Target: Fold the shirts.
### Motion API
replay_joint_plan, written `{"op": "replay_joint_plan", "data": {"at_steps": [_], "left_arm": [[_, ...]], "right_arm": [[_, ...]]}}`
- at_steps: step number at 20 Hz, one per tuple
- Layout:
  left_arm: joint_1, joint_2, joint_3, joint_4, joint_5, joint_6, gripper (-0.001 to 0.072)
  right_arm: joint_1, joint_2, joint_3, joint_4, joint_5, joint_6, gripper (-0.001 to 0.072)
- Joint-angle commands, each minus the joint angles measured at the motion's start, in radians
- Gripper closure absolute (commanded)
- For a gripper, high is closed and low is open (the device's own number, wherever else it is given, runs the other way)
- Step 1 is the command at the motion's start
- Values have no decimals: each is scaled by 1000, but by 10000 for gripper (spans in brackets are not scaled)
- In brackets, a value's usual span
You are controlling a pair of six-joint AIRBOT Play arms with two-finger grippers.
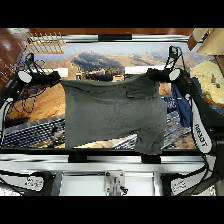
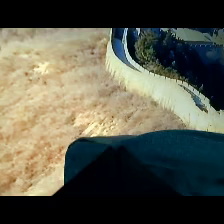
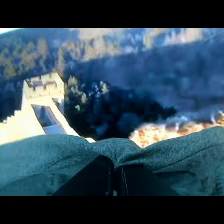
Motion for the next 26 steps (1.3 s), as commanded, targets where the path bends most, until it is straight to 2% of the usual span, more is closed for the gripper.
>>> {"op": "replay_joint_plan", "data": {"at_steps": [1,3,5,7,9,11,14,16,20,21,22,23,24,25,26], "left_arm": [[-5,-36,3,-17,-96,41,677],[3,-24,11,-17,-257,148,677],[11,-12,34,-18,-471,230,677],[11,8,34,-17,-634,250,677],[11,11,29,-10,-727,255,678],[11,10,14,19,-749,249,678],[11,-7,8,42,-734,228,678],[5,-40,7,23,-722,202,678],[-19,-92,5,0,-714,202,678],[-20,-91,5,-3,-711,202,677],[-17,-90,8,-13,-721,202,643],[-11,-90,19,-24,-752,201,380],[-1,-87,36,-25,-796,187,109],[13,-82,57,-25,-848,175,68],[33,-68,77,-25,-901,173,68]], "right_arm": [[-3,-26,0,-13,16,-15,646],[-22,19,0,-41,84,-73,646],[-56,82,0,-101,212,-87,646],[-100,121,0,-111,370,-87,647],[-141,111,0,-119,540,-86,647],[-162,74,0,-124,640,-77,646],[-163,20,0,-125,716,-74,647],[-156,-6,0,-129,724,-59,646],[-157,-18,0,-131,716,-29,646],[-157,-17,0,-130,716,-30,606],[-157,-13,0,-123,724,-30,453],[-157,-1,8,-118,745,-39,249],[-157,20,21,-128,779,-63,215],[-157,53,37,-163,819,-92,215],[-157,89,52,-225,860,-101,215]]}}
